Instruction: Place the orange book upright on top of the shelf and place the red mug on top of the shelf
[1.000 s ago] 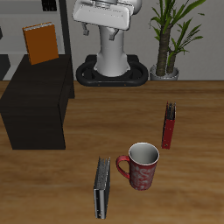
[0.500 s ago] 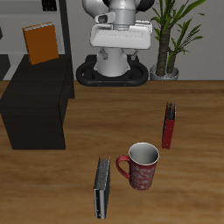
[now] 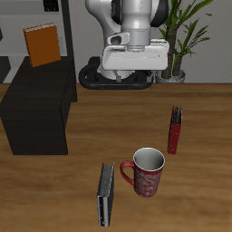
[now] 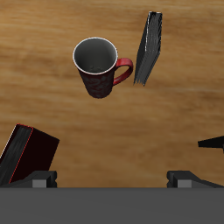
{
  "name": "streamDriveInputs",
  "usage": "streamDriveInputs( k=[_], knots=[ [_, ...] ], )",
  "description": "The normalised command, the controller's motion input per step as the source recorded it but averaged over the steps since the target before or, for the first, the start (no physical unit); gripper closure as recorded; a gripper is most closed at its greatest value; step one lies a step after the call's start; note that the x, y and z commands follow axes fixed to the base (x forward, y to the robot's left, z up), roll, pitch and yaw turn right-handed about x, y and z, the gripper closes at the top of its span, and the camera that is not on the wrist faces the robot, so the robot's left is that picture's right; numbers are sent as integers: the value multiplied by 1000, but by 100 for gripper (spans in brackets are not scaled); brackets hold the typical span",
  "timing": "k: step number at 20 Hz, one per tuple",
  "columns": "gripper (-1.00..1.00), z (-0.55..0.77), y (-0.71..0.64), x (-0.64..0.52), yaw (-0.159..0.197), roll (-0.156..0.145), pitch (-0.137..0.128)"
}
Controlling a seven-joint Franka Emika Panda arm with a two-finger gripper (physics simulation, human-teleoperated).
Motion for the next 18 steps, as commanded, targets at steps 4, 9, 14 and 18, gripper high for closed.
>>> streamDriveInputs(
  k=[4,9,14,18],
  knots=[
    [-100,-131,245,536,1,32,48],
    [-100,-112,289,392,23,20,-10],
    [-100,12,182,187,28,-5,-48],
    [-100,6,158,242,8,19,4]
  ],
)
